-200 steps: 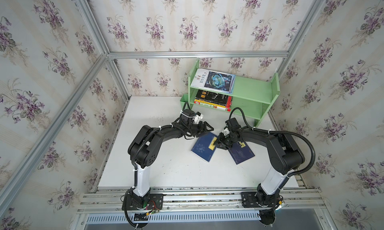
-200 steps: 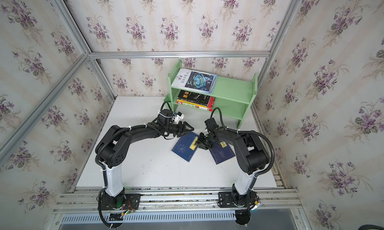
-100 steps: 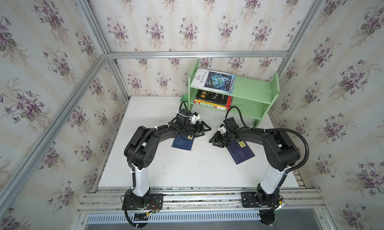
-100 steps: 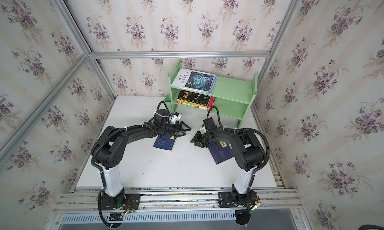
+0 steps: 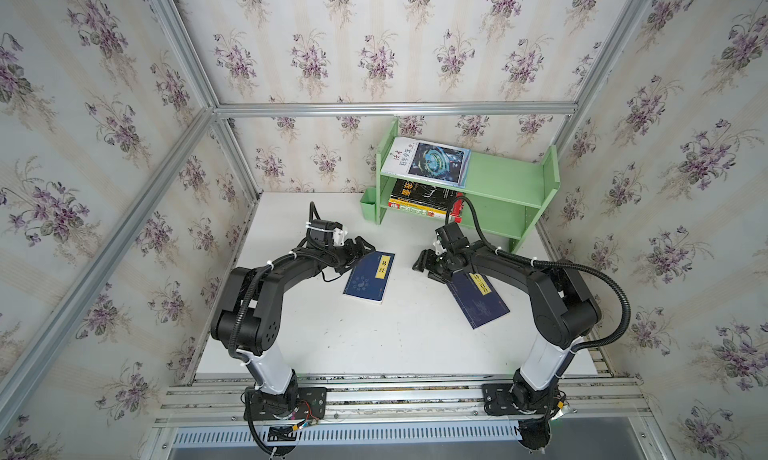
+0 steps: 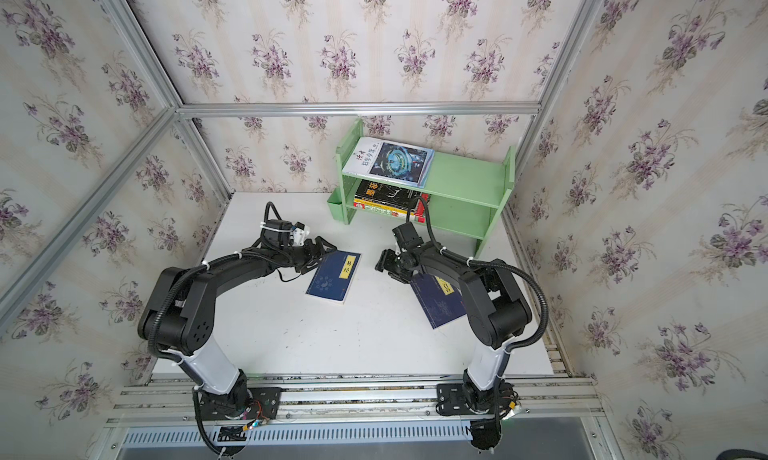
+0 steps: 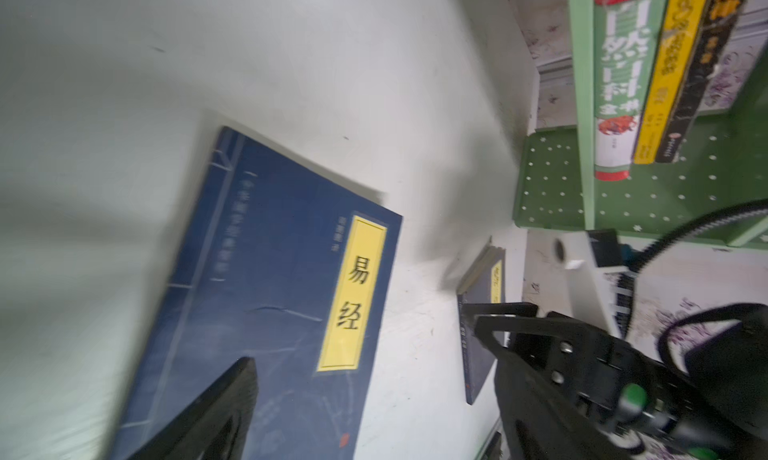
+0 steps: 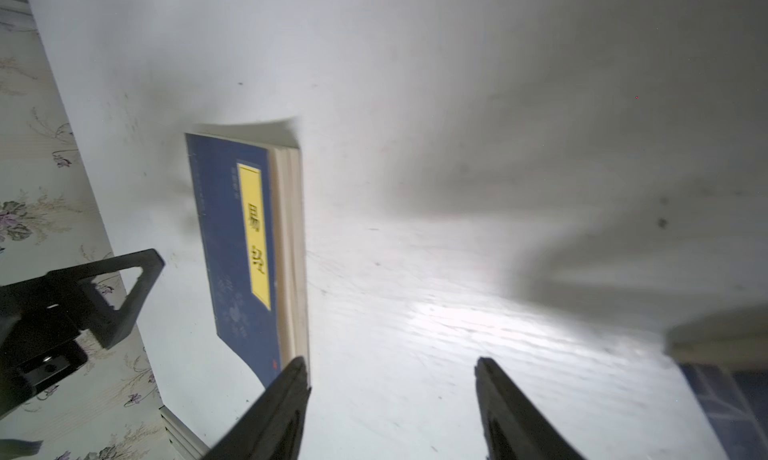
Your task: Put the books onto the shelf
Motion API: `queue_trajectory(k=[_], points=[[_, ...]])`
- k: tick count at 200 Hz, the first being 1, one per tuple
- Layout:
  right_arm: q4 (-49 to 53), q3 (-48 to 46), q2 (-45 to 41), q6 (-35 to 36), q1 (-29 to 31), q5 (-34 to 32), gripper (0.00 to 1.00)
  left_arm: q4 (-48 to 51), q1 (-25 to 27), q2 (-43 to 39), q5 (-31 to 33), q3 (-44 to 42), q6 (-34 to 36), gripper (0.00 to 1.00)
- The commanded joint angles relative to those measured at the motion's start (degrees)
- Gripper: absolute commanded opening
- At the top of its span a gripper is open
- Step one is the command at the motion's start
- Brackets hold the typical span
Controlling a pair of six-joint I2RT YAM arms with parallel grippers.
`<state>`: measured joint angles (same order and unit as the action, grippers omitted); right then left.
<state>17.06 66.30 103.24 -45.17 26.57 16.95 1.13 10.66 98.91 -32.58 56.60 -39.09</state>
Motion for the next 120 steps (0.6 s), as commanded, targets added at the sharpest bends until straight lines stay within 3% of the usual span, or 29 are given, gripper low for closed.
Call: queue_trajectory(k=[1, 60, 120], points=[[-0.2, 3.4, 1.7, -0.3, 1.8, -3.8, 0.73, 6.5, -1.3, -0.9, 6.7, 0.1, 6.0, 0.95], [-2.1, 11.8, 9.7, 0.0, 8.2, -3.3, 0.74, 12.4, -2.9, 0.6, 12.9, 0.6, 9.9, 0.99], [2.8, 21.2, 17.9, 2.2, 12.4, -4.6, 0.67, 13.1, -3.8, 2.8, 12.1, -0.6, 11.2, 0.99]])
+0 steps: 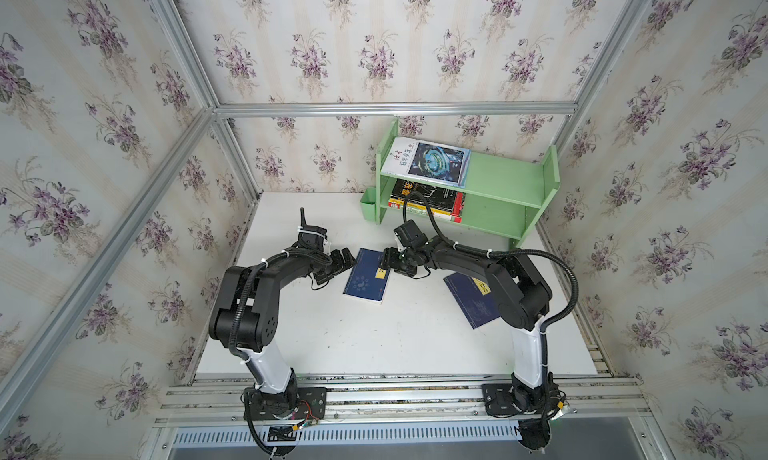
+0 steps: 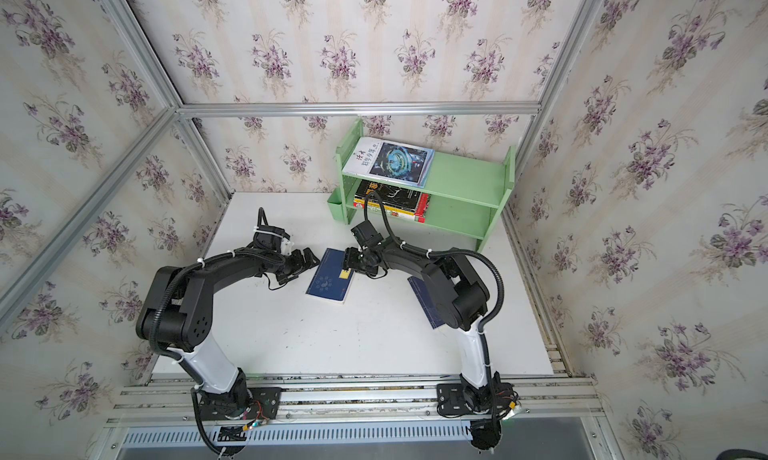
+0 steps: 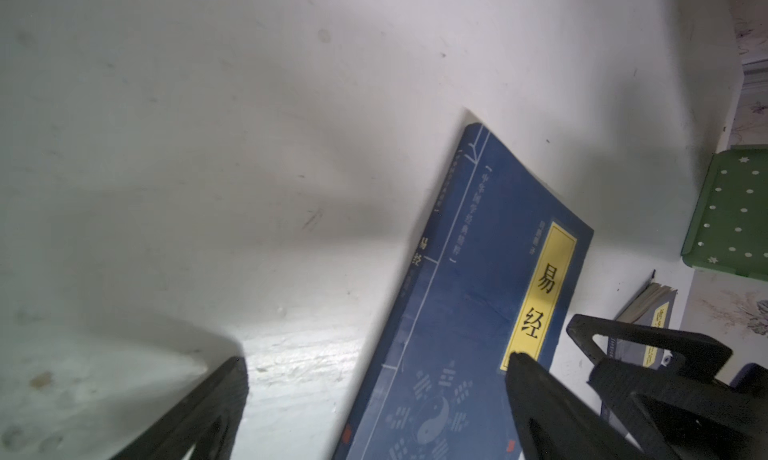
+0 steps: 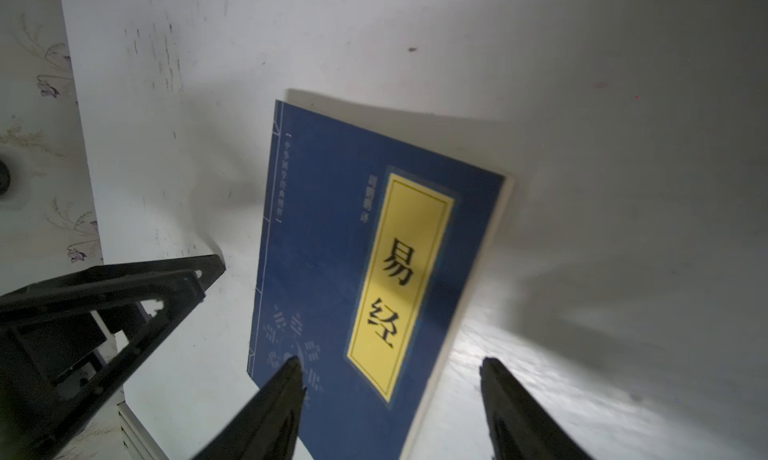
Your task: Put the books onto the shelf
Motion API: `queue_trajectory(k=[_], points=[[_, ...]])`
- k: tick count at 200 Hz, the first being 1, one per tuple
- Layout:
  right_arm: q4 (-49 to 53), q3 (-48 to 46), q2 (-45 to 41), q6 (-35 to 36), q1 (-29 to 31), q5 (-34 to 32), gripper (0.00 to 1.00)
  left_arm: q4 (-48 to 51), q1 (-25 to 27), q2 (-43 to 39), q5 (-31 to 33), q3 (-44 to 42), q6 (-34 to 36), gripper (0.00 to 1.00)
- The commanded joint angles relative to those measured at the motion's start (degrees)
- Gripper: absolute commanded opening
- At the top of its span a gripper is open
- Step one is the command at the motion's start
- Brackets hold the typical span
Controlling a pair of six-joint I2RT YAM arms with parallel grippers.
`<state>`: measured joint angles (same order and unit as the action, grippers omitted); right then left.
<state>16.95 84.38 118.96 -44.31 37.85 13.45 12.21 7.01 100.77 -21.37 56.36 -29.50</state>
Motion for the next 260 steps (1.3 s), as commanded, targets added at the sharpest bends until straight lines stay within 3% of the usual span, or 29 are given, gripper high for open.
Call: queue_trajectory(k=[1, 70, 143, 195, 260], points=[[3.0, 3.3, 2.3, 1.4, 1.2, -1.2, 0.67, 2.1, -0.1, 1.0, 0.8, -0.4, 1.7, 0.99], [15.9, 11.4, 9.2, 3.6, 3.1, -7.3, 0.47, 2.3, 0.0, 5.7, -8.2, 1.4, 4.1, 0.96], [22.2, 18.2, 15.8, 6.8, 4.5, -8.0, 0.33, -8.7, 0.0, 6.3, -28.6, -0.1, -0.9, 0.87], [21.0, 17.4, 16.6, 6.8, 4.5, -5.5, 0.31, -27.5, 0.0, 3.2, -36.4, -4.8, -14.2, 0.82], [20.3, 16.0, 16.4, 6.4, 4.4, -4.4, 0.31, -56.5, -0.1, 3.4, -36.6, -15.4, -33.7, 0.73]])
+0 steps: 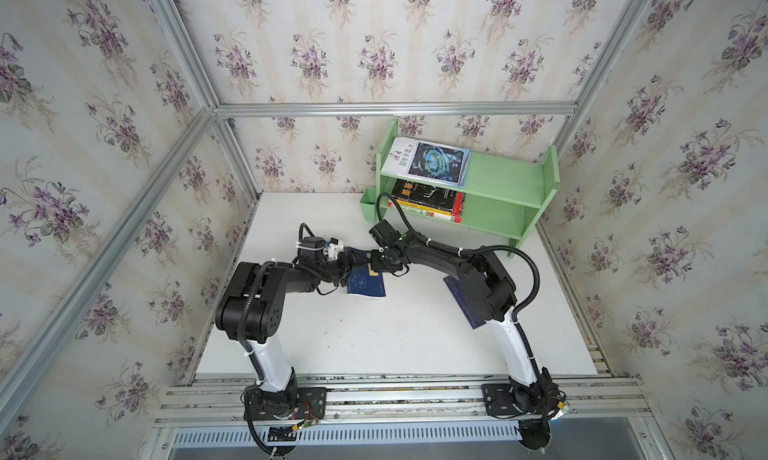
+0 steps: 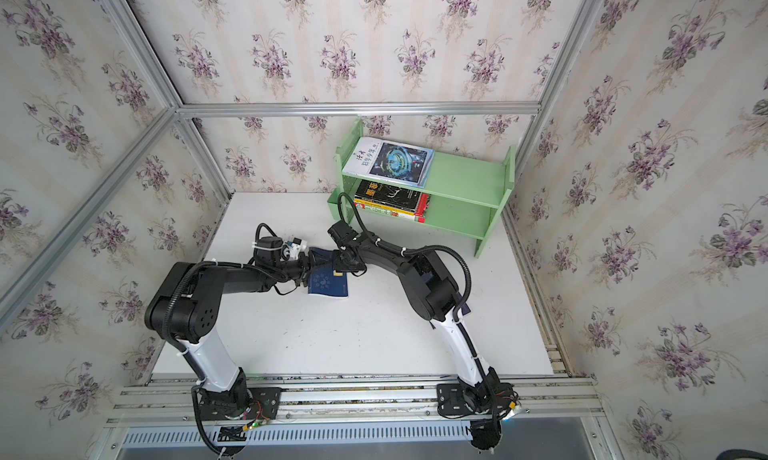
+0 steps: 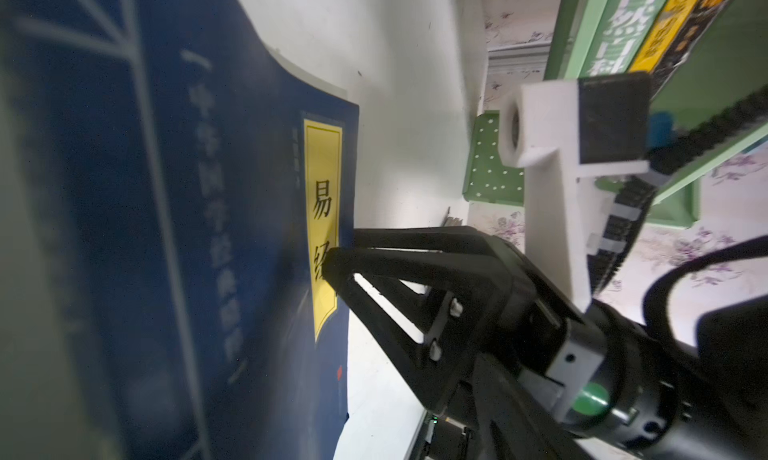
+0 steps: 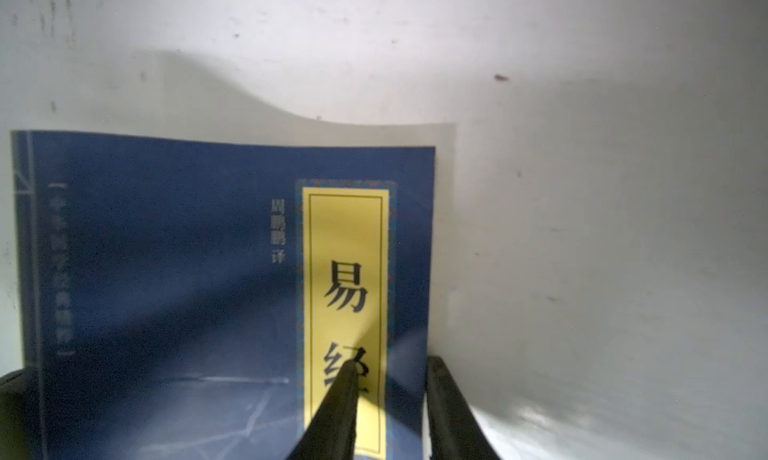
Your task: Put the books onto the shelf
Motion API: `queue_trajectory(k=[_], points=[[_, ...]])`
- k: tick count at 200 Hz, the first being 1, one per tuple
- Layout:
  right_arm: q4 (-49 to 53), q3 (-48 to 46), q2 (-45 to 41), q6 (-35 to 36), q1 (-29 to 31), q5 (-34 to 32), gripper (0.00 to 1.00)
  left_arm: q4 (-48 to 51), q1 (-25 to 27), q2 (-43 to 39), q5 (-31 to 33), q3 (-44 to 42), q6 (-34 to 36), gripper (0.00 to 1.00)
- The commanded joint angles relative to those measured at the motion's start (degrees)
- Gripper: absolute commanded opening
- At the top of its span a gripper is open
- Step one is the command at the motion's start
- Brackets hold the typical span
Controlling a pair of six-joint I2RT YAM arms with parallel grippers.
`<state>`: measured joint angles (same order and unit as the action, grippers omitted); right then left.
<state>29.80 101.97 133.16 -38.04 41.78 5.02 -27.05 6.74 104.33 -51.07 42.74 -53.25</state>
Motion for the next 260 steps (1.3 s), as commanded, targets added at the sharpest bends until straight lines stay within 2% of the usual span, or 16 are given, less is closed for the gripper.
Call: queue_trajectory(k=[1, 52, 88, 108, 131, 157, 177, 212, 260], points=[[7.4, -1.6, 2.2, 0.2, 0.4, 4.0, 0.31, -17.4, 0.2, -0.2, -6.9, -1.9, -10.0, 0.73], [7.4, -2.7, 1.3, 0.3, 0.4, 3.5, 0.31, -8.2, 0.2, -1.8, -3.2, -2.9, -5.1, 0.75], [6.7, -4.1, 0.3, 0.0, 0.1, 3.2, 0.31, 5.7, 0.1, -3.4, 0.4, -1.0, 2.3, 0.56], [6.7, -4.2, -0.3, -0.2, -0.1, 3.1, 0.31, 12.8, 0.1, -3.3, 2.5, 0.8, 6.1, 0.41], [6.2, -4.3, -1.4, -0.3, -0.5, 3.1, 0.32, 17.1, 0.1, -3.4, 4.6, 1.6, 8.5, 0.32], [5.2, -4.7, -3.2, -0.6, -1.3, 3.6, 0.34, 17.6, 0.1, -2.8, 5.0, 1.7, 8.6, 0.22], [3.6, -5.7, -4.7, -1.2, -2.0, 4.4, 0.35, 17.8, 0.1, -2.0, 5.1, 2.0, 8.4, 0.18], [1.4, -7.3, -7.5, -2.0, -3.5, 5.5, 0.4, 18.4, 0.2, -1.5, 5.7, 2.6, 8.8, 0.14], [-0.7, -8.5, -11.3, -3.4, -5.3, 5.7, 0.51, 20.6, 0.1, -2.4, 6.2, 4.1, 9.3, 0.11]])
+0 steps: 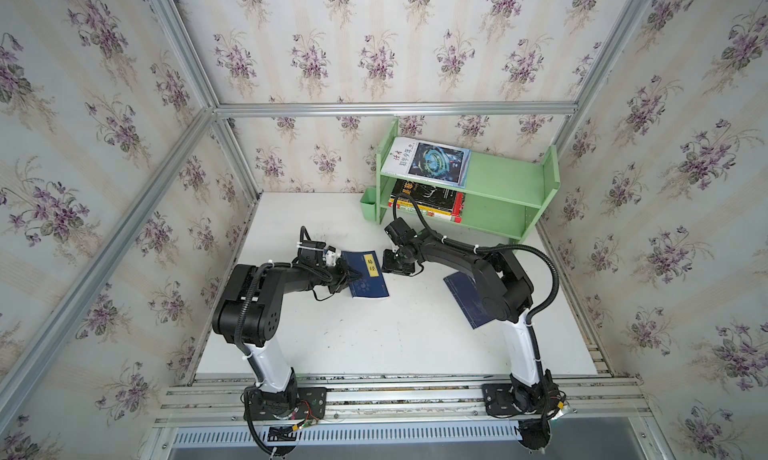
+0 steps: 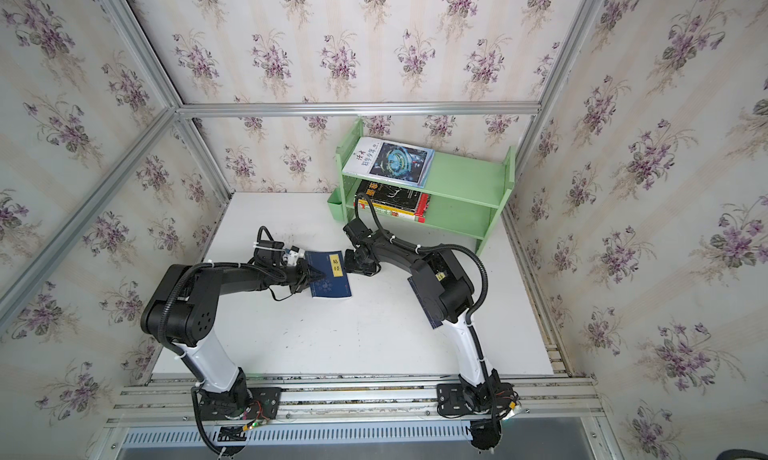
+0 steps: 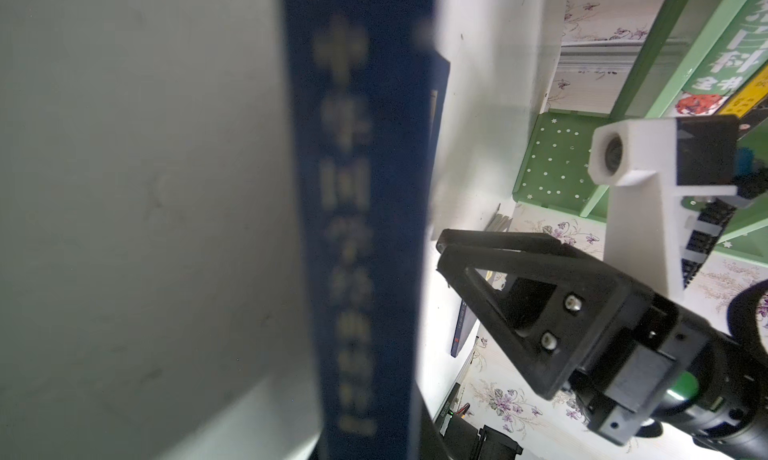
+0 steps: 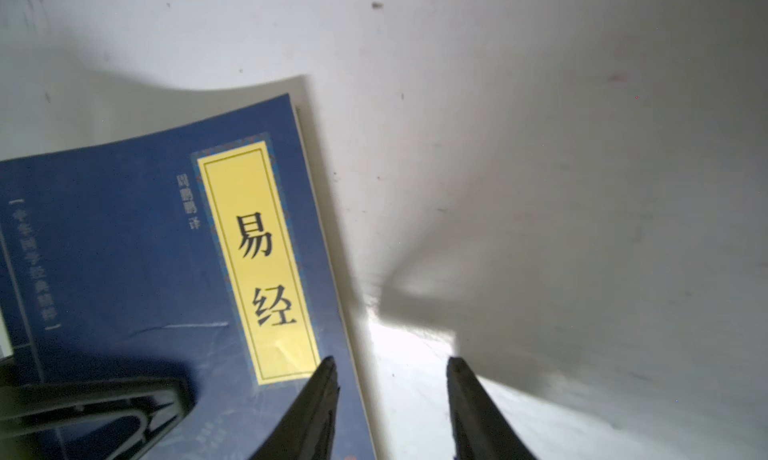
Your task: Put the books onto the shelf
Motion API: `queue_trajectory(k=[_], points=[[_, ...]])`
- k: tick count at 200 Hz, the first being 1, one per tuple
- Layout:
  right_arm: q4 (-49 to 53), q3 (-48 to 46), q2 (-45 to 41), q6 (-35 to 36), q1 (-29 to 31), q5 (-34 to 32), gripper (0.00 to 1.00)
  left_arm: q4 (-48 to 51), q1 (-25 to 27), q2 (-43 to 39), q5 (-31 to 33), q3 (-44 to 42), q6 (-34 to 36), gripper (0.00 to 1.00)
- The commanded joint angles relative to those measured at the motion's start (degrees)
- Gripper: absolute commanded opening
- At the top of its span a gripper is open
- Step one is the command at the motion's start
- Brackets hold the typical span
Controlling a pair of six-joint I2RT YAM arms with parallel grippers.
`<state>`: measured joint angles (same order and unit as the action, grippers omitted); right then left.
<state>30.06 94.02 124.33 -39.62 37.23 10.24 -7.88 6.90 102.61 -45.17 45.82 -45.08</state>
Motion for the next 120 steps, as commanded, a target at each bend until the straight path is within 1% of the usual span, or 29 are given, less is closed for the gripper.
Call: queue_trajectory(k=[1, 34, 65, 78, 82, 95, 106, 120], points=[[-1.0, -0.6, -2.6, -1.9, -0.8, 0.5, 0.51, 1.4, 0.0, -0.7, 0.3, 1.1, 1.1, 0.11], [-6.5, -3.7, -7.8, -4.2, -2.9, 1.4, 0.55, 5.9, 0.0, -4.3, 1.3, 3.9, 3.1, 0.1], [-8.8, -5.8, -13.9, -3.3, -5.1, 0.9, 0.56, 12.5, 0.1, -9.8, 1.8, 9.7, 8.7, 0.1], [-11.3, -7.8, -17.0, -3.5, -6.0, 2.2, 0.57, 14.1, 0.1, -11.9, -0.1, 12.5, 10.2, 0.1], [-12.3, -8.7, -18.1, -3.8, -8.4, 2.7, 0.57, 14.1, 0.1, -12.5, -0.9, 13.2, 10.4, 0.1], [-16.0, -11.6, -21.8, -4.9, -10.6, 3.8, 0.58, 14.1, 0.0, -14.3, -3.5, 16.3, 10.5, 0.1], [-14.3, -12.0, -24.9, -5.1, -11.8, 1.5, 0.53, 14.2, 0.1, -15.5, -5.2, 18.8, 10.3, 0.1], [-8.9, -9.3, -27.7, -1.4, -12.7, -2.2, 0.51, 14.2, 0.0, -16.7, -6.8, 22.1, 9.6, 0.1]])
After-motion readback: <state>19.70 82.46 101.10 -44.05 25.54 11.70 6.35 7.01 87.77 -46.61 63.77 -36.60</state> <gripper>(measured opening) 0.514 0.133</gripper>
